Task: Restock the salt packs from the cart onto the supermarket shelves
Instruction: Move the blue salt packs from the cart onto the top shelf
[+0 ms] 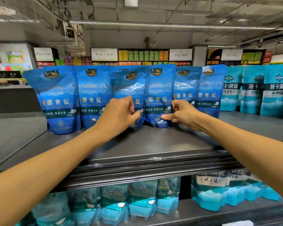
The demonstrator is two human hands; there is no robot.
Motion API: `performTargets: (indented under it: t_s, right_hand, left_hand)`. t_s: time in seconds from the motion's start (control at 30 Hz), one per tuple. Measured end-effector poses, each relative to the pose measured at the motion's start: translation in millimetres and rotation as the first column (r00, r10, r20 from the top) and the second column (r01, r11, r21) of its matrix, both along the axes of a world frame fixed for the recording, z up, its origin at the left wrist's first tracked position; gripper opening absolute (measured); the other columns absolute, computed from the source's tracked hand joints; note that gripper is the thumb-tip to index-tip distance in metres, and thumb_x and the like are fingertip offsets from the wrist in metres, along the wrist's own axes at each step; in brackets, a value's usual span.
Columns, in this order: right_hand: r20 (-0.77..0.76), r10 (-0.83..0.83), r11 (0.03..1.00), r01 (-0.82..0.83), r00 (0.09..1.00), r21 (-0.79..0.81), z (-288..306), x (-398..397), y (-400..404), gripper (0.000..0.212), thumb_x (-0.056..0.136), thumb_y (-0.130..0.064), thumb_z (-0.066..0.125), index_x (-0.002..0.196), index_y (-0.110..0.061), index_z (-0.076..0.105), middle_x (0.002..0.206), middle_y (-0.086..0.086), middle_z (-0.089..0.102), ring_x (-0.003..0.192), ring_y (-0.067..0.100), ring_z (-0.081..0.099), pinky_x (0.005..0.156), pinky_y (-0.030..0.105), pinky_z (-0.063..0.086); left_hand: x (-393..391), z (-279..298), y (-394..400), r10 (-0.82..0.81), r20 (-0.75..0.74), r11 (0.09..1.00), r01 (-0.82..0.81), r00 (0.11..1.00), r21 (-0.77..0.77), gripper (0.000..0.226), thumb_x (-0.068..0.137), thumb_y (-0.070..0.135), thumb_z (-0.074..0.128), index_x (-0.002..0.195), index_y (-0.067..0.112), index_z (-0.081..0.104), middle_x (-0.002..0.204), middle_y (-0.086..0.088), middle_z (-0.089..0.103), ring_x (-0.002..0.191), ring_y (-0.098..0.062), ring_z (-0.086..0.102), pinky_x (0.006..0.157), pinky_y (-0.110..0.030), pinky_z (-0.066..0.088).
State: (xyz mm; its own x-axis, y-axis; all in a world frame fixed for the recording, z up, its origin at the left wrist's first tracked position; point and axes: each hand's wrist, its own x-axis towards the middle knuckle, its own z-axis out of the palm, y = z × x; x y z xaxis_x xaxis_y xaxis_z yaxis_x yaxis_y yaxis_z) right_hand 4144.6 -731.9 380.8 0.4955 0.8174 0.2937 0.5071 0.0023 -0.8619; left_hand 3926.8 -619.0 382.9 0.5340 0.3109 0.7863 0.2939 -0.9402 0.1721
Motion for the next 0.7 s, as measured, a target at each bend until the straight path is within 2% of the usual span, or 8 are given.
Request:
performTargets:
  t_s: [0.07, 0.17, 0.23, 0.3, 0.37, 0.47, 0.53, 0.7]
  right_hand:
    - [-0.029, 0.022, 1.0, -0.022, 0.999, -0.021, 0, 1, -3, 0.031, 0.076, -0.008, 0.084, 0.086, -0.01, 0.054, 0.061, -0.007, 0.058, 0.064, 0.005, 0.06, 0.061, 0.021, 0.05]
    - [-0.05, 0.045, 0.998, -0.047, 0.998, -0.043, 1, 1, -8, 0.031, 0.074, -0.011, 0.085, 0.096, -0.006, 0.064, 0.062, -0.01, 0.063, 0.065, 0.002, 0.063, 0.06, 0.018, 0.049]
    - [-0.066, 0.054, 0.997, -0.057, 0.996, -0.044, 1, 1, -9, 0.034, 0.074, -0.015, 0.086, 0.095, -0.008, 0.061, 0.07, -0.008, 0.063, 0.071, 0.004, 0.063, 0.061, 0.018, 0.05]
    - [-0.063, 0.044, 0.998, -0.046, 0.997, -0.043, 1, -1, -8, 0.037, 0.074, -0.019, 0.087, 0.093, -0.012, 0.055, 0.082, -0.002, 0.056, 0.078, 0.008, 0.06, 0.067, 0.023, 0.05]
    - [-0.046, 0.03, 0.998, -0.032, 0.998, -0.047, 2, -1, -9, 0.039, 0.075, -0.022, 0.086, 0.097, -0.011, 0.055, 0.083, -0.002, 0.05, 0.078, 0.008, 0.057, 0.068, 0.025, 0.05]
    - [-0.029, 0.037, 0.996, -0.04, 0.999, -0.074, 2, -1, -11, 0.043, 0.077, -0.024, 0.084, 0.109, -0.003, 0.063, 0.093, 0.005, 0.062, 0.084, 0.01, 0.061, 0.072, 0.025, 0.051]
    - [-0.029, 0.039, 0.995, -0.042, 0.999, -0.091, 0, -1, -11, 0.044, 0.078, -0.023, 0.084, 0.112, -0.004, 0.066, 0.102, 0.012, 0.067, 0.09, 0.014, 0.063, 0.075, 0.026, 0.05]
    - [-0.077, 0.007, 0.996, -0.014, 0.997, -0.084, 3, -3, -23, 0.06, 0.077, -0.023, 0.084, 0.123, -0.001, 0.054, 0.108, 0.014, 0.066, 0.095, 0.02, 0.065, 0.085, 0.033, 0.052]
  left_hand:
    - [-8, -2, 4, 0.029, -0.044, 1.0, -0.028, 0.999, 0.013, 0.032, 0.078, 0.033, 0.077, 0.072, 0.017, 0.05, 0.059, 0.004, 0.057, 0.064, -0.025, 0.058, 0.065, -0.043, 0.052]
    - [-18, -6, 12, 0.104, -0.081, 0.995, -0.103, 0.991, 0.013, 0.045, 0.072, 0.046, 0.081, 0.073, 0.018, 0.046, 0.061, 0.002, 0.058, 0.063, -0.024, 0.056, 0.061, -0.042, 0.05]
    - [-21, -8, 14, 0.165, -0.128, 0.986, -0.164, 0.978, 0.02, 0.05, 0.07, 0.054, 0.081, 0.069, 0.019, 0.045, 0.061, 0.001, 0.057, 0.063, -0.023, 0.055, 0.06, -0.04, 0.049]
    - [-21, -10, 15, 0.194, -0.167, 0.981, -0.196, 0.967, 0.009, 0.051, 0.069, 0.059, 0.079, 0.066, 0.021, 0.045, 0.062, -0.001, 0.057, 0.065, -0.026, 0.056, 0.059, -0.037, 0.047]
    - [-19, -11, 15, 0.192, -0.18, 0.98, -0.199, 0.965, -0.021, 0.052, 0.069, 0.06, 0.078, 0.066, 0.022, 0.044, 0.064, -0.001, 0.057, 0.067, -0.027, 0.057, 0.059, -0.037, 0.046]
    - [-17, -11, 16, 0.178, -0.186, 0.979, -0.193, 0.966, -0.063, 0.051, 0.071, 0.059, 0.077, 0.068, 0.021, 0.044, 0.065, -0.002, 0.056, 0.068, -0.027, 0.056, 0.058, -0.037, 0.045]
    - [-17, -13, 15, 0.17, -0.185, 0.979, -0.187, 0.968, -0.081, 0.05, 0.072, 0.058, 0.077, 0.069, 0.02, 0.044, 0.066, -0.002, 0.056, 0.069, -0.026, 0.055, 0.058, -0.036, 0.043]
    - [-20, -12, 11, 0.137, -0.161, 0.983, -0.154, 0.977, -0.097, 0.048, 0.078, 0.059, 0.071, 0.069, 0.016, 0.05, 0.062, 0.0, 0.057, 0.063, -0.017, 0.056, 0.058, -0.035, 0.045]
